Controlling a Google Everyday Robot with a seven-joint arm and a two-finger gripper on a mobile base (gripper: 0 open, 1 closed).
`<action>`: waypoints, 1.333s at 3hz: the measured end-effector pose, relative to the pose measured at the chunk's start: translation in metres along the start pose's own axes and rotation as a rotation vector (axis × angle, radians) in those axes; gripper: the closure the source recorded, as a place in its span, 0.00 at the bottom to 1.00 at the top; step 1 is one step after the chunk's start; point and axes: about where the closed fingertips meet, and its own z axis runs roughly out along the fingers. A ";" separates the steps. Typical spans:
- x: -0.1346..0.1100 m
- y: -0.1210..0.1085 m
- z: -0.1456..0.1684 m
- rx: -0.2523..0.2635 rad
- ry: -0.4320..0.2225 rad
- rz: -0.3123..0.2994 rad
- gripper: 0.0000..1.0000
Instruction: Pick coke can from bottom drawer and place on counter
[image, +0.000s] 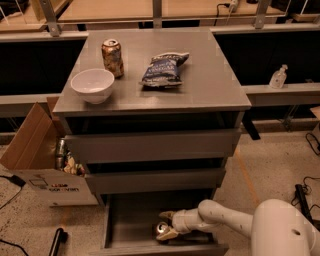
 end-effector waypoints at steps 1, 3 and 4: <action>0.006 0.002 0.005 -0.020 0.013 0.006 0.47; 0.019 0.009 0.011 -0.052 0.037 0.020 0.55; 0.008 0.002 -0.009 -0.045 -0.013 0.048 0.73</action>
Offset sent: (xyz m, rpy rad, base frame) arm -0.0077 -0.0043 -0.0227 -0.0392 0.0513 0.0331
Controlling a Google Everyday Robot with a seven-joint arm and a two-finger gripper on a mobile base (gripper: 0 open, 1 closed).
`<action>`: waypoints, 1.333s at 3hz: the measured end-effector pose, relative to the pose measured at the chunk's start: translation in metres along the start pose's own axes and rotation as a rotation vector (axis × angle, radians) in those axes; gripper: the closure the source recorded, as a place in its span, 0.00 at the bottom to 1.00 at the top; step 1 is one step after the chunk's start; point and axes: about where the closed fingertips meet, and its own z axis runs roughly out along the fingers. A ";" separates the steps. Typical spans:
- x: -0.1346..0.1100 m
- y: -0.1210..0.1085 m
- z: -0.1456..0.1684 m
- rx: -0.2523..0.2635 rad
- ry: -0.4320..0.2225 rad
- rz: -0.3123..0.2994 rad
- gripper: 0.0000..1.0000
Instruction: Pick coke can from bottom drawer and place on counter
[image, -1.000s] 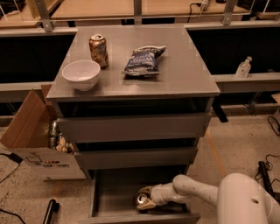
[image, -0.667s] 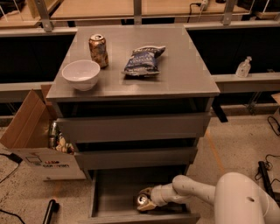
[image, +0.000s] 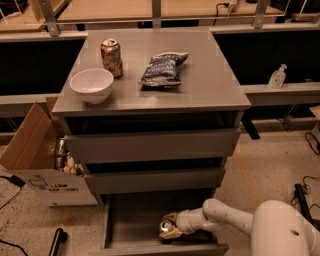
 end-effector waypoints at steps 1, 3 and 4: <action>-0.044 0.000 -0.061 0.001 -0.107 0.014 0.96; -0.120 0.017 -0.189 -0.052 -0.213 -0.065 1.00; -0.119 0.018 -0.188 -0.054 -0.215 -0.064 1.00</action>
Offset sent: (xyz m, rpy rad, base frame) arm -0.0028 -0.1505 0.3291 0.2842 -0.1266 0.0596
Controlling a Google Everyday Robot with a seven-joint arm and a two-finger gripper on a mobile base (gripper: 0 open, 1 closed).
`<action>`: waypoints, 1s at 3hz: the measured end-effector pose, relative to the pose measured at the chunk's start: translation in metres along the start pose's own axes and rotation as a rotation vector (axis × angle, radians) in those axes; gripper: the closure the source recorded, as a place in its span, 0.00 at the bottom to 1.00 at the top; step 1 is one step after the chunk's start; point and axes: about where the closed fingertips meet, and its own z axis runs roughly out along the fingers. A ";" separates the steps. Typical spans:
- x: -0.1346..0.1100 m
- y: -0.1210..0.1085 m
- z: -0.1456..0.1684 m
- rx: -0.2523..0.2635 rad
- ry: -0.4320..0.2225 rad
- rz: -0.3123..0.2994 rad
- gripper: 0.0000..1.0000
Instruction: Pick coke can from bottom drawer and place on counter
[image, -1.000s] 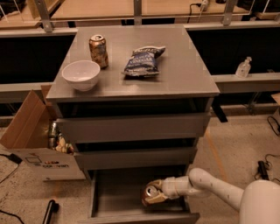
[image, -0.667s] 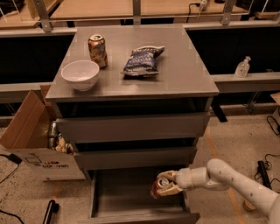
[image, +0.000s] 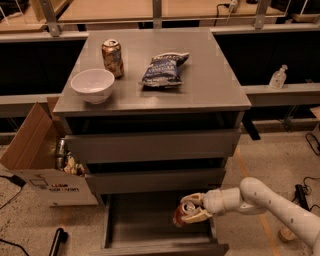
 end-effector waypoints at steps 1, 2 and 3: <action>-0.020 0.004 -0.002 -0.031 0.066 -0.059 1.00; -0.065 0.032 -0.017 -0.078 0.183 -0.133 1.00; -0.123 0.077 -0.031 -0.181 0.281 -0.156 1.00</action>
Offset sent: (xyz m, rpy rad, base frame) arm -0.0414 -0.0041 0.2244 -0.4239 -0.2590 0.2533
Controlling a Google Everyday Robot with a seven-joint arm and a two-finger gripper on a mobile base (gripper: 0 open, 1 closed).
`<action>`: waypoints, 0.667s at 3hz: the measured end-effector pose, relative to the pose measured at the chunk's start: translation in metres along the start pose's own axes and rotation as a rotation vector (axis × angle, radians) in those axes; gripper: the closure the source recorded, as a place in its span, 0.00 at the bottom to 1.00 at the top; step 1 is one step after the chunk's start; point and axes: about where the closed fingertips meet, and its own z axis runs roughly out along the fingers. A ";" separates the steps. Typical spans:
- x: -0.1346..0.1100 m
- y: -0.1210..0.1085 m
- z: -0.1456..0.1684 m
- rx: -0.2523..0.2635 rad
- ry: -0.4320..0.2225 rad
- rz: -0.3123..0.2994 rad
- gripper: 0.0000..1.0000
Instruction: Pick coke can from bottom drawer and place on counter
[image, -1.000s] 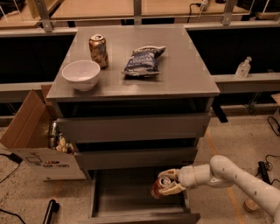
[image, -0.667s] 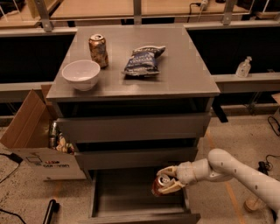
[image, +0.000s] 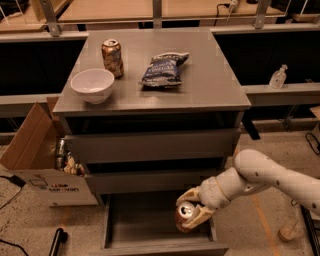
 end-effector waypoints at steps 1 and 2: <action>-0.093 0.001 -0.088 -0.052 0.129 0.020 1.00; -0.146 -0.017 -0.172 -0.007 0.175 0.112 1.00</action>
Offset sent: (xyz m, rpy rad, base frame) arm 0.0955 -0.0973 0.4063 -0.2276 0.0106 -0.1847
